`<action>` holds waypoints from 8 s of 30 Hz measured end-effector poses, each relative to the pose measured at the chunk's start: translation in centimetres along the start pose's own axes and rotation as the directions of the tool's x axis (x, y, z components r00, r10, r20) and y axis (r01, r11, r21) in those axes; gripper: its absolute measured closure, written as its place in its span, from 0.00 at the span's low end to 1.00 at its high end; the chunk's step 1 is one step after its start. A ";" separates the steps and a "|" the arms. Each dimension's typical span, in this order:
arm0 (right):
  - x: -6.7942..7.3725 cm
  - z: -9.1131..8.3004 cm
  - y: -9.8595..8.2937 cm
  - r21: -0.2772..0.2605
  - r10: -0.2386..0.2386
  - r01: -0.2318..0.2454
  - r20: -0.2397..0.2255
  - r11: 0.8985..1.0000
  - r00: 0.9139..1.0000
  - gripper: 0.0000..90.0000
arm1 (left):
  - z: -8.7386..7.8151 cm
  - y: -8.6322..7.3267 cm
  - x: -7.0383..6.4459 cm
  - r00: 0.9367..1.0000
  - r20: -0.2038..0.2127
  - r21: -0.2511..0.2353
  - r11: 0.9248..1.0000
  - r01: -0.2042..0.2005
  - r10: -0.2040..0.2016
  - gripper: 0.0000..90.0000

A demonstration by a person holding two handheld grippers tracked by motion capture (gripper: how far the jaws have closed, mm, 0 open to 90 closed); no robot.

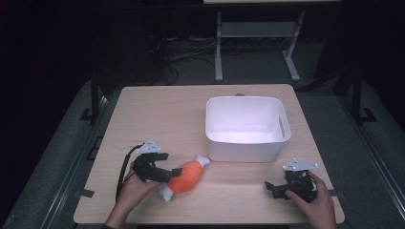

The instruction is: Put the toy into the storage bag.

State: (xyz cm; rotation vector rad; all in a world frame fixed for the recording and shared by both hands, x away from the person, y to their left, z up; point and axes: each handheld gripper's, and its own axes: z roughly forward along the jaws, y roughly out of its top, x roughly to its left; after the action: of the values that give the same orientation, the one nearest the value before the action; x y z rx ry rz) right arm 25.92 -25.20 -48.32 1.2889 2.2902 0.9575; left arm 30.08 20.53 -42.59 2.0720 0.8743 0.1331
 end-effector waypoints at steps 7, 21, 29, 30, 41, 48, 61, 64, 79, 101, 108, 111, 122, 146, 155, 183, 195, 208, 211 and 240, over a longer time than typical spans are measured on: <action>0.0 0.0 0.0 0.000 0.000 0.000 0.000 1.000 1.000 0.00 | 1.3 0.2 -0.4 1.000 0.029 0.012 1.000 -0.004 0.004 0.14; 0.0 0.0 0.0 0.000 0.000 0.000 0.000 1.000 1.000 0.00 | 3.0 -0.3 -0.7 0.999 0.053 0.058 0.998 -0.014 0.011 0.14; 0.0 0.0 0.0 0.000 0.000 0.000 0.000 1.000 1.000 0.00 | 3.7 -0.8 -0.7 0.998 0.068 0.082 0.997 -0.008 0.002 0.14; 0.0 0.0 0.0 0.000 0.000 0.000 0.000 1.000 1.000 0.00 | 3.7 -0.8 -0.7 0.998 0.068 0.082 0.997 -0.008 0.002 0.14; 0.0 0.0 0.0 0.000 0.000 0.000 0.000 1.000 1.000 0.00 | 4.6 -1.2 -1.2 0.995 0.090 0.142 0.989 -0.046 0.034 0.15; 0.0 0.0 0.0 0.000 0.000 0.000 0.000 1.000 1.000 0.00 | 4.9 -1.4 -1.4 0.994 0.102 0.163 0.985 -0.058 0.042 0.16; 0.0 0.0 0.0 0.000 0.001 -0.001 0.000 1.000 1.000 0.00 | 4.8 -1.3 -1.6 0.988 0.141 0.167 0.982 -0.083 0.059 0.30; 0.0 0.0 0.0 0.000 0.000 0.000 0.000 1.000 1.000 0.00 | 4.8 -1.3 -1.7 0.987 0.146 0.164 0.982 -0.096 0.072 0.35; 0.0 0.0 0.0 0.000 0.000 0.000 0.000 1.000 1.000 0.00 | 4.1 -1.1 -1.4 0.983 0.154 0.146 0.982 -0.124 0.101 0.40; 0.0 0.0 0.0 0.000 0.000 0.000 0.000 1.000 1.000 0.00 | 2.7 0.1 -1.9 0.953 0.236 0.146 0.963 -0.227 0.190 0.40; 0.0 0.0 0.0 0.000 0.000 0.000 0.000 1.000 1.000 0.00 | 2.8 0.8 -2.1 0.936 0.278 0.143 0.955 -0.261 0.215 0.39; 0.0 0.0 0.0 0.000 -0.001 0.001 0.000 1.000 1.000 0.00 | 2.8 1.2 -2.3 0.929 0.292 0.143 0.950 -0.277 0.227 0.39; 0.0 0.0 0.0 0.000 0.000 0.000 0.000 1.000 1.000 0.00 | 3.1 3.0 -3.0 0.902 0.330 0.147 0.929 -0.339 0.277 0.39; 0.0 0.0 0.0 0.001 0.002 -0.002 -0.001 1.000 1.000 0.00 | 3.7 7.6 -5.3 0.841 0.403 0.126 0.888 -0.443 0.362 0.39; 0.0 0.0 0.0 0.000 0.000 0.000 0.000 1.000 1.000 0.00 | 3.9 9.3 -6.5 0.805 0.439 0.106 0.867 -0.488 0.399 0.39; 0.0 0.0 0.0 -0.001 0.000 0.000 0.001 1.000 1.000 0.00 | 3.2 15.4 -9.3 0.732 0.481 0.064 0.813 -0.579 0.483 0.39; 0.0 0.0 0.0 0.001 0.004 -0.004 0.000 1.000 1.000 0.00 | 3.2 18.5 -9.4 0.706 0.467 0.054 0.780 -0.624 0.532 0.39; 0.1 0.0 0.0 0.003 0.007 -0.007 -0.002 1.000 1.000 0.00 | 4.3 21.4 -9.4 0.671 0.464 0.058 0.736 -0.675 0.579 0.39; 0.0 0.0 0.0 0.001 0.004 -0.004 -0.001 1.000 1.000 0.00 | 4.7 22.1 -9.3 0.667 0.464 0.058 0.731 -0.680 0.583 0.39; 0.0 0.0 0.0 0.000 0.003 -0.003 0.002 1.000 1.000 0.00 | 10.5 24.8 -8.2 0.606 0.466 0.033 0.672 -0.740 0.645 0.38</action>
State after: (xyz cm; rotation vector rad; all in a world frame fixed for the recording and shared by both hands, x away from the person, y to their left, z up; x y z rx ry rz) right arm 25.90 -25.18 -48.29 1.2928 2.2870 0.9571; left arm 41.31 -1.27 -28.73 2.4279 -0.2530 -0.0031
